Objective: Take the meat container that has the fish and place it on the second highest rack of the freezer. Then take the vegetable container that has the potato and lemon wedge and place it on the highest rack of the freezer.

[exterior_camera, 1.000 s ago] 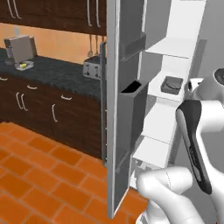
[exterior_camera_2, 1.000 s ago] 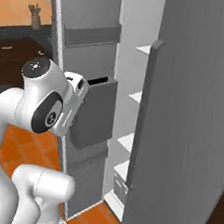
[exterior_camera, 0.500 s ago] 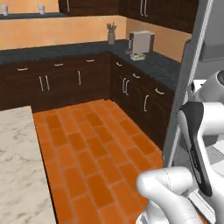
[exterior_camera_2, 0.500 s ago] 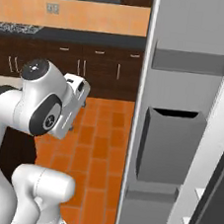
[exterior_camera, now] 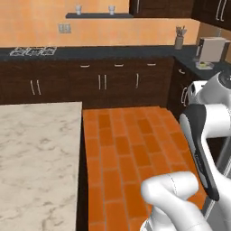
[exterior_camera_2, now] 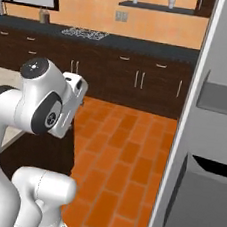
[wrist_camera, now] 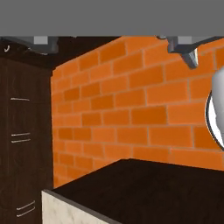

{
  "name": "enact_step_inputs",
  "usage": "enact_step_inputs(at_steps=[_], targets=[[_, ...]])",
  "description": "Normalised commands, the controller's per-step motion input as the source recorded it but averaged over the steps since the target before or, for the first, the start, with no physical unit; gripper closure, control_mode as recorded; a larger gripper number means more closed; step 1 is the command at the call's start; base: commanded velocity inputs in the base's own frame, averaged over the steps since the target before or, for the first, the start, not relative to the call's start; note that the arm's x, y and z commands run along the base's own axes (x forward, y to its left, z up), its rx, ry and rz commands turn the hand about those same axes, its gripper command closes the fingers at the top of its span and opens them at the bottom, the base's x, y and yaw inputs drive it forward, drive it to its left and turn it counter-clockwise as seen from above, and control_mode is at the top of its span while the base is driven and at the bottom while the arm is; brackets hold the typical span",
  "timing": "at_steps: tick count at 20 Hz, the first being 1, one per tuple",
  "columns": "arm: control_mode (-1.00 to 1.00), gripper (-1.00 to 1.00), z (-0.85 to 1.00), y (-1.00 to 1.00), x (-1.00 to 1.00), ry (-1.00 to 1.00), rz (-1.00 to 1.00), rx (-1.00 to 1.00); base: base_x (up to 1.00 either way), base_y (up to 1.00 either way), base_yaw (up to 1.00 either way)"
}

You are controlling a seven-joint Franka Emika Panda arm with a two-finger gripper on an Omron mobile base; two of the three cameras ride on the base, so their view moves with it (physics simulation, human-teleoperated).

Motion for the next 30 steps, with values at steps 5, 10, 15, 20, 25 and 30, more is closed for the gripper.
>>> enact_step_inputs(at_steps=[5,10,15,20,25,30], targets=[[1.0,-1.0,0.0,0.0,0.0,0.0,0.0,0.0,1.0,0.0,-0.03],[1.0,-1.0,0.0,0.0,0.0,0.0,0.0,0.0,1.0,-0.05,-0.15],[1.0,-1.0,0.0,0.0,0.0,0.0,0.0,0.0,1.0,-0.04,-0.31],[1.0,-1.0,0.0,0.0,0.0,0.0,0.0,0.0,0.91,0.0,-0.48],[1.0,-1.0,0.0,0.0,0.0,0.0,0.0,0.0,0.86,0.0,-0.5],[1.0,-1.0,0.0,0.0,0.0,0.0,0.0,0.0,0.87,0.0,-0.49]])
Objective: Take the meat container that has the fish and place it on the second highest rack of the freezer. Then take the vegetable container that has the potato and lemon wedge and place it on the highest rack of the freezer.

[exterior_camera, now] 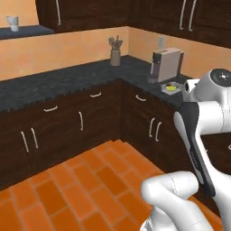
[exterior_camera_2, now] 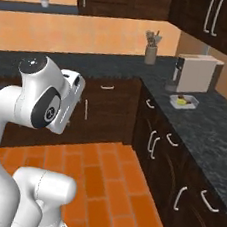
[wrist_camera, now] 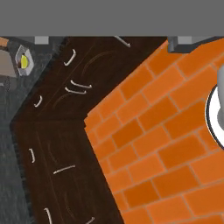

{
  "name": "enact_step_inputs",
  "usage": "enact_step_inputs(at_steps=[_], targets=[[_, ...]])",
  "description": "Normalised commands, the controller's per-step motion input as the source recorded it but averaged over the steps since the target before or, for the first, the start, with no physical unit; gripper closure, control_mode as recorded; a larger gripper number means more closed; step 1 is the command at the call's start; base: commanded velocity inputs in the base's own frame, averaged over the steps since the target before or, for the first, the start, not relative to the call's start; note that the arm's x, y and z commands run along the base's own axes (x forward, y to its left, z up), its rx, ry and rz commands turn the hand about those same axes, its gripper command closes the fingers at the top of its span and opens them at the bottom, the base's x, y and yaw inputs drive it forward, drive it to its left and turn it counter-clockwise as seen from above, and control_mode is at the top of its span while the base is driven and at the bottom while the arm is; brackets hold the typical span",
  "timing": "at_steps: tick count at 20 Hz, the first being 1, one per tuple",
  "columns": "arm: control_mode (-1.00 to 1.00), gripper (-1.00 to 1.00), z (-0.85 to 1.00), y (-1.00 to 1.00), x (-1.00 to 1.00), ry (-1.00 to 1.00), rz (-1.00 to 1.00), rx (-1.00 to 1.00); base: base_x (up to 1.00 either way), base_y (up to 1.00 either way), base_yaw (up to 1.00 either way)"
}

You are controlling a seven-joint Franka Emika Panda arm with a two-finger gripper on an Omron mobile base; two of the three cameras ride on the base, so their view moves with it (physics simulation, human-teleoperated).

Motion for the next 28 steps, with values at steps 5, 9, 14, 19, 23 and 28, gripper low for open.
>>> enact_step_inputs(at_steps=[5,9,14,19,23,28], targets=[[1.0,-1.0,0.0,0.0,0.0,0.0,0.0,0.0,0.87,0.05,-0.5],[1.0,-1.0,0.0,0.0,0.0,0.0,0.0,0.0,0.8,0.18,-0.53],[1.0,-1.0,0.0,0.0,0.0,0.0,0.0,0.0,0.78,0.23,-0.54],[1.0,-1.0,0.0,0.0,0.0,0.0,0.0,0.0,0.79,0.27,-0.54],[1.0,-1.0,0.0,0.0,0.0,0.0,0.0,0.0,0.76,0.28,-0.53],[1.0,-1.0,0.0,0.0,0.0,0.0,0.0,0.0,0.73,0.32,-0.5]])
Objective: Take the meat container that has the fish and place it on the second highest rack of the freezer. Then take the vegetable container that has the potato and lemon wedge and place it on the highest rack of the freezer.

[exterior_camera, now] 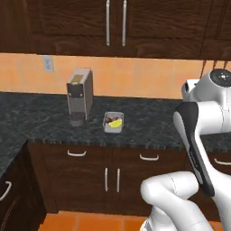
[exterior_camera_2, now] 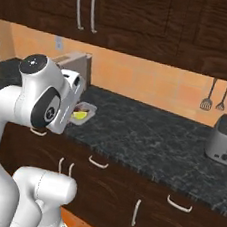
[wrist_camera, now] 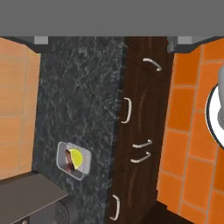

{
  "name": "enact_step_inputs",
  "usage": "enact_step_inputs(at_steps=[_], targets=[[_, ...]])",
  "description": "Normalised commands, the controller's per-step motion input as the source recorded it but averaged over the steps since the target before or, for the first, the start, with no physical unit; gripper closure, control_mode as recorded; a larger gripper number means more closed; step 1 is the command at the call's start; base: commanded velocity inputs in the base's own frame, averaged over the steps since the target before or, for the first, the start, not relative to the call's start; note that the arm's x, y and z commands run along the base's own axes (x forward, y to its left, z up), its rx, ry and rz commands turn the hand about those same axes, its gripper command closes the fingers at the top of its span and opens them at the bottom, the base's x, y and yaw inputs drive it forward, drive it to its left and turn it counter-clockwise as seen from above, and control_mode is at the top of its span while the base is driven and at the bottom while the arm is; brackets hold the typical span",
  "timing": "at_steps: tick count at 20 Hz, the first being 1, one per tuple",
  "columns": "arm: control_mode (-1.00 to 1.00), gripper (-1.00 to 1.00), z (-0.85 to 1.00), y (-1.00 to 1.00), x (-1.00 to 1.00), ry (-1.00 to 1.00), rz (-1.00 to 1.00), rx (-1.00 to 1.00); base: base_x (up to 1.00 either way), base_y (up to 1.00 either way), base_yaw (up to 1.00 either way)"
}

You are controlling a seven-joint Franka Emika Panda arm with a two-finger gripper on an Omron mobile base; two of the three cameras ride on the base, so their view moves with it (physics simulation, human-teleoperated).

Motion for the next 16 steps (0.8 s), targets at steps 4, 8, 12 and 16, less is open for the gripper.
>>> enact_step_inputs(at_steps=[4,8,12,16], targets=[[1.0,-1.0,0.0,0.0,0.0,0.0,0.0,0.0,0.48,0.48,-0.39],[1.0,-1.0,0.0,0.0,0.0,0.0,0.0,0.0,0.32,0.59,-0.33],[1.0,-1.0,0.0,0.0,0.0,0.0,0.0,0.0,0.37,0.53,-0.32],[1.0,-1.0,0.0,0.0,0.0,0.0,0.0,0.0,0.6,0.24,-0.22]])
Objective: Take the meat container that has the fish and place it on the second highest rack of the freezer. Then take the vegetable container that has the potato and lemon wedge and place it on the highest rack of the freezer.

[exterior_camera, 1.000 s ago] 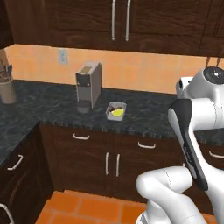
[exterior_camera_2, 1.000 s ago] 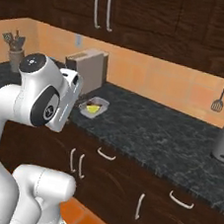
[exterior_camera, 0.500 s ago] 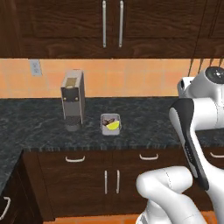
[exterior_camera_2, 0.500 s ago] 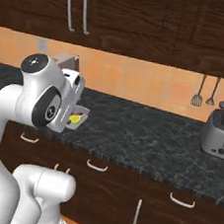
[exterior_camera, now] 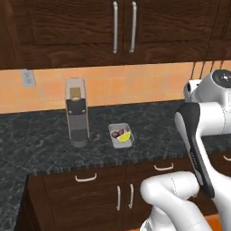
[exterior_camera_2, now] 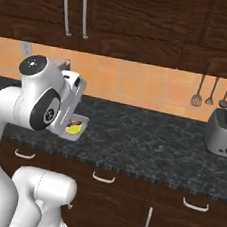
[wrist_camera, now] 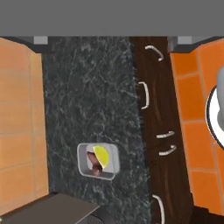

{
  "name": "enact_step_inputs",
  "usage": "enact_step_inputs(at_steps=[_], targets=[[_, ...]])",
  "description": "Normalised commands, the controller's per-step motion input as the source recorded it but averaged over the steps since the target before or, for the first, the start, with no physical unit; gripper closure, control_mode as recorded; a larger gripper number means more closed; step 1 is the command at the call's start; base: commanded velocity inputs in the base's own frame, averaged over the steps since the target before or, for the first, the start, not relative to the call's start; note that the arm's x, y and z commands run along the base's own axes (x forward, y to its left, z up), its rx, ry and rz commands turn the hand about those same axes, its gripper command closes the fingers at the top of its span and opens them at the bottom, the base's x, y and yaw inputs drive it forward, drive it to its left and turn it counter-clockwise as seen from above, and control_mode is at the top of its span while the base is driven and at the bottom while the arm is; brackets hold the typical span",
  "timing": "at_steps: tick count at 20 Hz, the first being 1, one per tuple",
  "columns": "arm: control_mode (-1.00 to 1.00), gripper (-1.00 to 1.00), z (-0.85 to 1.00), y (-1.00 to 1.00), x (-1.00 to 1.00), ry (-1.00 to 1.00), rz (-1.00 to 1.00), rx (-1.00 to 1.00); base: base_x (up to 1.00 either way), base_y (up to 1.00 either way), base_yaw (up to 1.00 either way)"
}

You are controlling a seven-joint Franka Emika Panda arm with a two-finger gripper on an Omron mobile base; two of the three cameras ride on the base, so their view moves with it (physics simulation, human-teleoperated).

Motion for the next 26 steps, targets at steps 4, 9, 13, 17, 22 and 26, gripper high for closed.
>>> enact_step_inputs(at_steps=[4,9,13,17,22,26], targets=[[1.0,-1.0,0.0,0.0,0.0,0.0,0.0,0.0,0.56,-0.07,-0.01],[1.0,-1.0,0.0,0.0,0.0,0.0,0.0,0.0,0.25,-0.49,0.15],[1.0,-1.0,0.0,0.0,0.0,0.0,0.0,0.0,0.24,-0.39,0.12],[1.0,-1.0,0.0,0.0,0.0,0.0,0.0,0.0,0.42,0.0,0.0],[1.0,-1.0,0.0,0.0,0.0,0.0,0.0,0.0,0.25,0.0,-0.05],[-1.0,-1.0,-0.3,0.49,0.0,0.06,-0.05,0.0,0.0,0.02,-0.01]])
